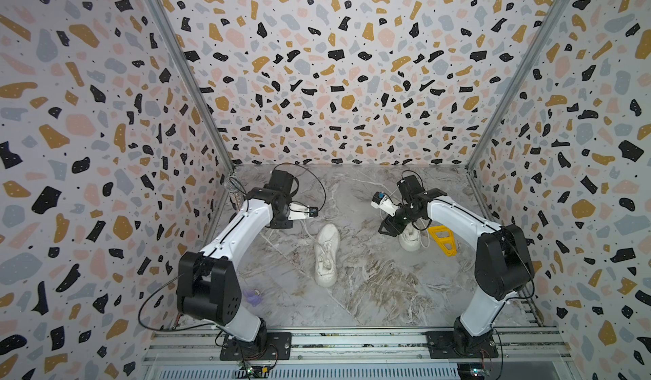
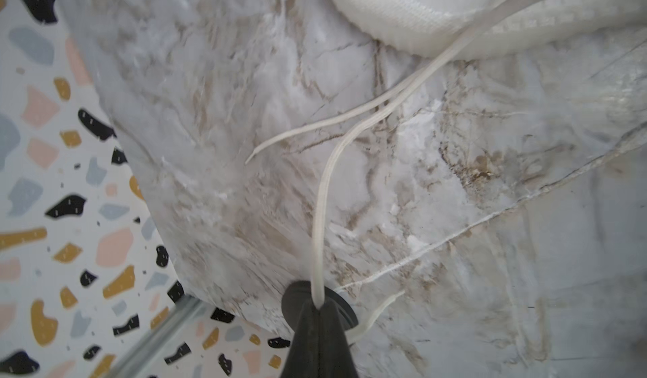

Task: Tie the shoes
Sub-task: Cross the shoelace with the shoelace.

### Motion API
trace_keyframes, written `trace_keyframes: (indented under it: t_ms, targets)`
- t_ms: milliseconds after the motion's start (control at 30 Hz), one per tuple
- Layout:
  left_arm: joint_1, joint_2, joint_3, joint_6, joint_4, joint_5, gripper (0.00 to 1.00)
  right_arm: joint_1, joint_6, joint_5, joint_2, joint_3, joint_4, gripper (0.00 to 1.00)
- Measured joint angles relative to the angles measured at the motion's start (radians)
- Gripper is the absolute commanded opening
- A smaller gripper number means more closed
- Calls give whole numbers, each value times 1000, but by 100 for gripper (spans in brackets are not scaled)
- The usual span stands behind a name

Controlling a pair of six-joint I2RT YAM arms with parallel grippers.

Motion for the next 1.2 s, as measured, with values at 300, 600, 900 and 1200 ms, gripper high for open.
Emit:
trace_keyframes:
  t_ms: [300,600,900,1200]
  targets:
    - [36,-56,27,187,-74,-56,0,-6,0,-62,-46,-20,6,61]
    - [129,-280,-224,328,-129,-156,0,37,44,-161,-11,23,2,58]
    - [110,-275,-347,299,-37,-82,0,191,291,-196,200,231,89,53]
    - [71,-194,-386,425,155,-40,0,259,417,-190,344,364,97,53]
